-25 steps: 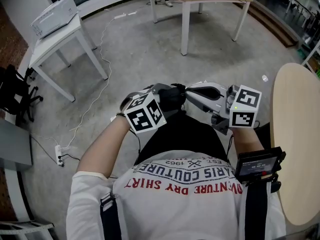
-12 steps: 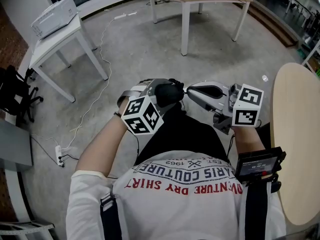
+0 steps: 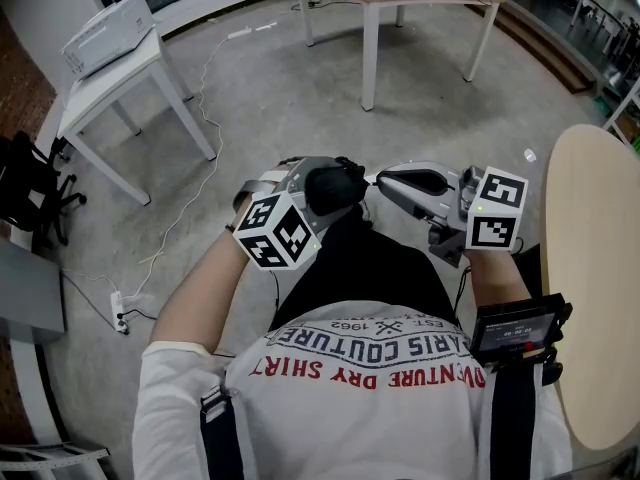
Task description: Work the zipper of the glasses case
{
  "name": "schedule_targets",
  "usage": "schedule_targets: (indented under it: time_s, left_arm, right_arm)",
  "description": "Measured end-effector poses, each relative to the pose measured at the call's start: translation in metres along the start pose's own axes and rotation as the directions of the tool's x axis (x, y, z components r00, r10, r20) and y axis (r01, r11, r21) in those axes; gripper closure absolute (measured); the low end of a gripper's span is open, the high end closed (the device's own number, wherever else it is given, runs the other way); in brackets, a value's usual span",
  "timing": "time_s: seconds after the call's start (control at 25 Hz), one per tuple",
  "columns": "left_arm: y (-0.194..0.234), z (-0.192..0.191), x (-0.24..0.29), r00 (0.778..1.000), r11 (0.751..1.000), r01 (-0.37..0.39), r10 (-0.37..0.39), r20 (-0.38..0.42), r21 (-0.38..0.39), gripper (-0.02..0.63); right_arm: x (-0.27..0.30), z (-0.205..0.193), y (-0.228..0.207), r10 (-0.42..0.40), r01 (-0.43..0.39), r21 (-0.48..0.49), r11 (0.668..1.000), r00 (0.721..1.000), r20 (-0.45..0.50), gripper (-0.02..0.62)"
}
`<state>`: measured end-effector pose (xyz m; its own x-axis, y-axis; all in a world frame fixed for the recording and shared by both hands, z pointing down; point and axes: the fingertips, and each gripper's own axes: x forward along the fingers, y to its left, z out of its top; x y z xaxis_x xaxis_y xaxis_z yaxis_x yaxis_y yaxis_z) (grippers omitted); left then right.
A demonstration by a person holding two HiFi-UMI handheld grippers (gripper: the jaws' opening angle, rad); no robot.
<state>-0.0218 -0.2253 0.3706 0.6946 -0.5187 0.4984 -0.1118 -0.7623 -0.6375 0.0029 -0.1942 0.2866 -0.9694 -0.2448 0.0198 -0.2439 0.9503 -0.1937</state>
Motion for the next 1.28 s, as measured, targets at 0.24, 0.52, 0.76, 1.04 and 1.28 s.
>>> schedule_targets:
  time_s: [0.24, 0.52, 0.76, 1.04, 1.28]
  left_arm:
    - [-0.002, 0.009, -0.005, 0.997, 0.999, 0.025, -0.023, 0.079, -0.021, 0.360]
    - [-0.002, 0.027, -0.012, 0.983, 0.994, 0.068, -0.052, 0.178, -0.086, 0.362]
    - [0.000, 0.042, -0.016, 0.963, 0.985, 0.097, -0.057, 0.262, -0.142, 0.361]
    - [0.002, 0.061, -0.027, 0.921, 0.969, 0.149, -0.063, 0.385, -0.198, 0.362]
    - [0.004, 0.073, -0.037, 0.891, 0.961, 0.178, -0.066, 0.448, -0.213, 0.362]
  right_arm:
    - [0.000, -0.001, 0.001, 0.010, -0.010, 0.011, 1.000, 1.000, 0.003, 0.595]
    - [-0.002, 0.000, -0.002, 0.019, -0.020, 0.058, 0.998, 0.999, 0.029, 0.595]
    - [-0.004, 0.001, -0.003, 0.026, -0.029, 0.072, 0.997, 0.999, 0.044, 0.595]
    - [-0.003, 0.003, 0.001, 0.048, -0.055, 0.101, 0.993, 0.996, 0.072, 0.595]
    - [0.000, -0.002, 0.002, 0.066, -0.075, 0.132, 0.988, 0.995, 0.072, 0.595]
